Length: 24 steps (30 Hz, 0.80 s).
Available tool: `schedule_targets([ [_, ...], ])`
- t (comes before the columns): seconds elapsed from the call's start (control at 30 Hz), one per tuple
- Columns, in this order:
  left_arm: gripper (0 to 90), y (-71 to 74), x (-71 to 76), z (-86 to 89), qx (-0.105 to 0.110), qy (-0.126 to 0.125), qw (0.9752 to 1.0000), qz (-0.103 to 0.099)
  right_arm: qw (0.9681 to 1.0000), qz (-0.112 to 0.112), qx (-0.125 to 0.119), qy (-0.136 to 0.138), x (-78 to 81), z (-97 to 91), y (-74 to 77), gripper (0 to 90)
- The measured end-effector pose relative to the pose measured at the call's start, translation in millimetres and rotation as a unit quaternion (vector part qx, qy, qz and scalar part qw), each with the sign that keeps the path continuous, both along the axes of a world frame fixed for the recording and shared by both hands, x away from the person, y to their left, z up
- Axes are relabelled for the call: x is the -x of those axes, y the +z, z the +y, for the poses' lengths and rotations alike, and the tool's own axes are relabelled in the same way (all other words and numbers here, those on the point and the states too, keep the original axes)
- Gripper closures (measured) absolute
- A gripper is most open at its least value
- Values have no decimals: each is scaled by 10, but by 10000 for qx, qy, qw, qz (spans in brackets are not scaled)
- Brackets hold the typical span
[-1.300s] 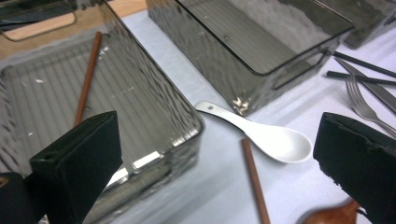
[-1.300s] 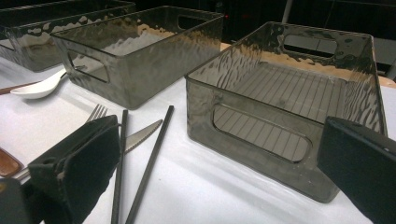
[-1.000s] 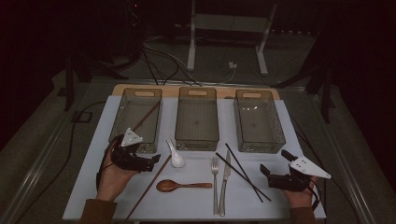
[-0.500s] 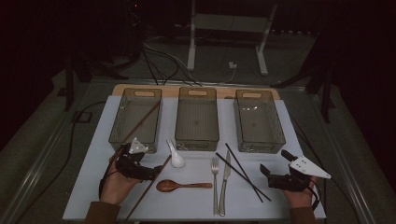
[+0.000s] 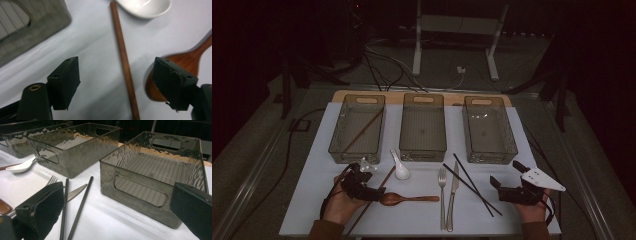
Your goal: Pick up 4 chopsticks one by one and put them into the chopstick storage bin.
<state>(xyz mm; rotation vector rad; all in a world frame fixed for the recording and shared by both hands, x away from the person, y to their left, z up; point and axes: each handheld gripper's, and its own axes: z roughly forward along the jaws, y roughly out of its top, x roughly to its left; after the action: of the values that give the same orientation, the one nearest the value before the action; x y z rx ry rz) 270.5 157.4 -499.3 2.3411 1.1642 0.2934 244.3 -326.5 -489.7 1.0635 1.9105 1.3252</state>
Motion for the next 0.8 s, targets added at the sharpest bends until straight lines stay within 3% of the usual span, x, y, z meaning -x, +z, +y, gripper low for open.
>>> schedule_targets([
  [0.17, 515, -6, 23, -37, 15, -193, 9998, 71, 10000, -5, 7, 4, -2, -2, -1, 0],
  [0.3, 666, -22, 43, -88, -94, -267, 9995, 132, 10000, 0, 0, -4, 1, -1, 1, 0],
  [0.67, 845, -38, 93, -112, -374, -100, 9992, 77, 10000, -9, -16, -15, 4, -8, 3, 0],
  [0.8, 852, -34, 84, -32, -501, 125, 9987, 11, 10000, -16, -6, -15, 5, -10, 4, 0],
])
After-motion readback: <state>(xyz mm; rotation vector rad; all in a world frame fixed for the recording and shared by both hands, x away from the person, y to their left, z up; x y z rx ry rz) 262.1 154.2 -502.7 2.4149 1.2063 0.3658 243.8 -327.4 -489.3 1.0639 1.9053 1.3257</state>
